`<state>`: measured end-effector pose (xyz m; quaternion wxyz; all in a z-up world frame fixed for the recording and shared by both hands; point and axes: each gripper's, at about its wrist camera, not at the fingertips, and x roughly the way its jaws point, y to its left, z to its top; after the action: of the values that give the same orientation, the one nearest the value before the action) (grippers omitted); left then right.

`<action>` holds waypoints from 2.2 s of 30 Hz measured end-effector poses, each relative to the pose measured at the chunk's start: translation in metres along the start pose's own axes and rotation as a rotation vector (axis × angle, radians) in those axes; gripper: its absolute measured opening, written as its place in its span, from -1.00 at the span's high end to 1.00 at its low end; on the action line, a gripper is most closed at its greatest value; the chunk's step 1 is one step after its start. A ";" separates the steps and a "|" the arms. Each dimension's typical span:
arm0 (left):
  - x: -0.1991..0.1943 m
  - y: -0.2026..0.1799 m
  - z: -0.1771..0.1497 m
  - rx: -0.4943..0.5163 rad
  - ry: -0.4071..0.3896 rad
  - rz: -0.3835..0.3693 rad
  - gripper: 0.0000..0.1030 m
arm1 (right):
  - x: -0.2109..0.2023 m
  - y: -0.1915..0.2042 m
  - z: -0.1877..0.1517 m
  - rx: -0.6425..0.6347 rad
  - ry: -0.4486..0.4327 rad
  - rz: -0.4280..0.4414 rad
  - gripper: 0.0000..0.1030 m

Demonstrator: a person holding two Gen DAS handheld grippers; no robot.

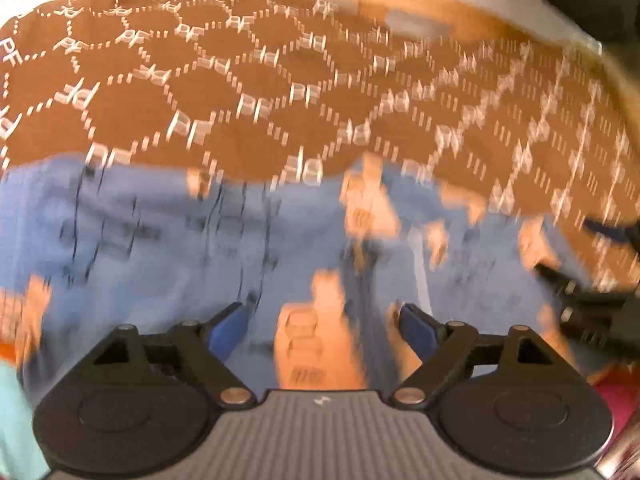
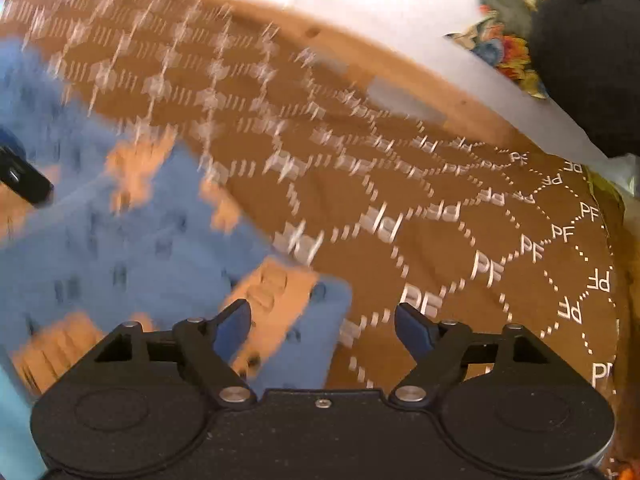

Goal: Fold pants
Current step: 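Open both grippers and release the flattened pants, then grasp the waistband end of the pants with the left gripper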

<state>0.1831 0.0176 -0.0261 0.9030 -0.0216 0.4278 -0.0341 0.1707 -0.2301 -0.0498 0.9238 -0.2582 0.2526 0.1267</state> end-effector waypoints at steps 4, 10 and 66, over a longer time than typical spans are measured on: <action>-0.019 -0.001 -0.016 0.014 -0.037 0.022 -0.80 | -0.033 -0.002 -0.003 0.019 -0.045 -0.015 -0.59; -0.020 -0.009 -0.032 0.056 -0.041 0.065 -0.88 | -0.053 0.024 -0.027 -0.055 -0.031 0.063 -0.83; -0.076 0.102 -0.029 -0.348 -0.252 0.210 -0.40 | -0.035 0.042 0.006 0.217 -0.084 0.384 -0.97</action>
<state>0.1173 0.1248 0.0069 0.9304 -0.1362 0.3113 0.1371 0.1284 -0.1952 -0.0447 0.9148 -0.0990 0.2708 0.2828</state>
